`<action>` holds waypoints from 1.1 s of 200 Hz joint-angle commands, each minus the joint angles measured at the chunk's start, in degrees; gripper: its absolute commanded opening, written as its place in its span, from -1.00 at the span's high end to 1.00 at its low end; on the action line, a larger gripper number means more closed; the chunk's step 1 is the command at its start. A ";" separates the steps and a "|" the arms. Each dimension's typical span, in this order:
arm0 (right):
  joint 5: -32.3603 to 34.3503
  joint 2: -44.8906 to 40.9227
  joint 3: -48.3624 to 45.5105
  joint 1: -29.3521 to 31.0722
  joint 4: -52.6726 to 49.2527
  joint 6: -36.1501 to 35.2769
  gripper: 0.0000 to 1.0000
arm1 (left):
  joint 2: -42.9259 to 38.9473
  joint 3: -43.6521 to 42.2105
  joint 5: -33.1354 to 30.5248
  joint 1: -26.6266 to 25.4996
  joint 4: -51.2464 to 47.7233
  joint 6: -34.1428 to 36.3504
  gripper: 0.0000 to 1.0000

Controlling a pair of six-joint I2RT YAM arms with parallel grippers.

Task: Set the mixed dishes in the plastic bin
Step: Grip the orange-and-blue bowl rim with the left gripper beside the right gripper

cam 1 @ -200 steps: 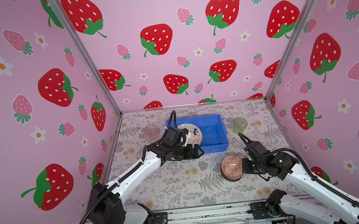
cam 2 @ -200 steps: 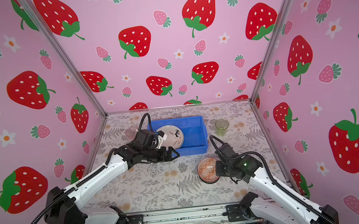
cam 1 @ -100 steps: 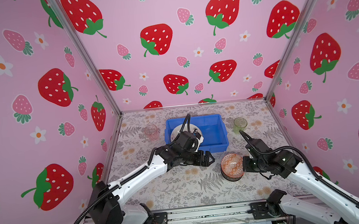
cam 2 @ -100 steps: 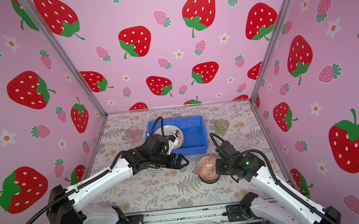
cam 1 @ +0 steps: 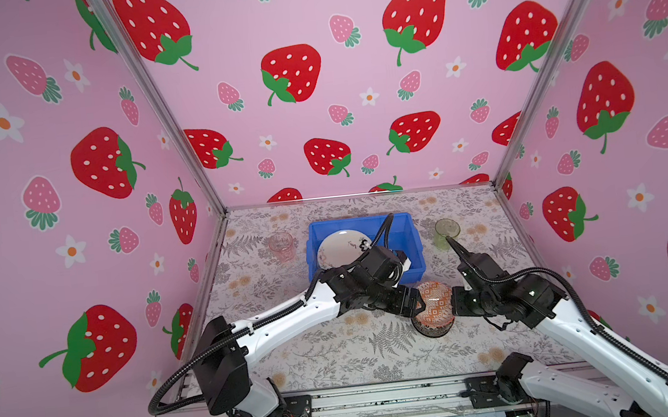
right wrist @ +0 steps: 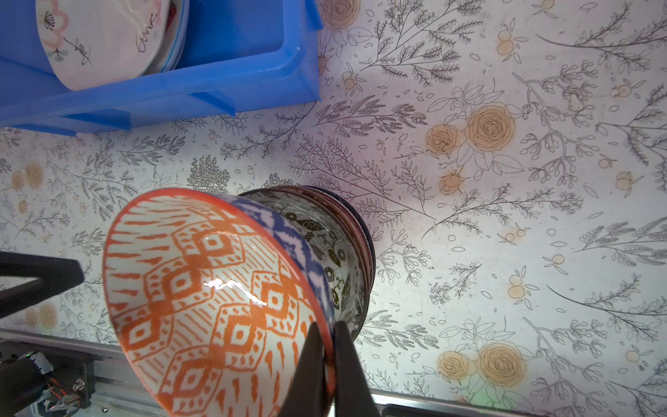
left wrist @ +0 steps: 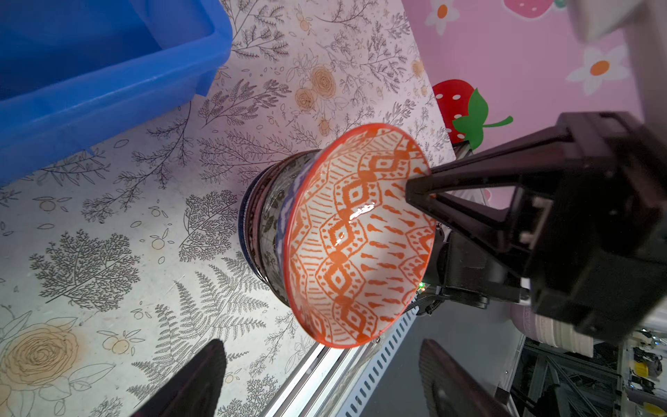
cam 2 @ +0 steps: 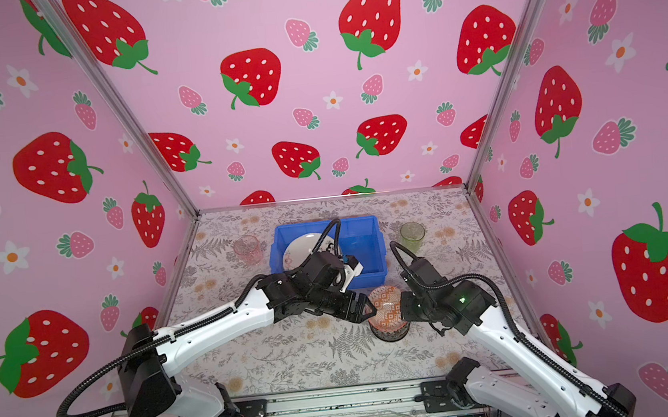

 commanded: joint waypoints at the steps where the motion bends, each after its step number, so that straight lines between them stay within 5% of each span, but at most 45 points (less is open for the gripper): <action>1: 0.39 0.10 2.41 0.14 -0.05 -0.30 1.00 | 1.16 3.67 -2.60 -0.54 -2.18 0.46 -0.66; 125: -1.24 0.37 3.02 0.12 1.29 -1.31 1.00 | 7.74 8.91 -6.82 -1.87 -4.76 1.53 0.04; 220: -1.76 0.37 3.38 0.14 1.51 -1.43 1.00 | 8.55 8.98 -6.37 -2.10 -4.71 1.56 0.29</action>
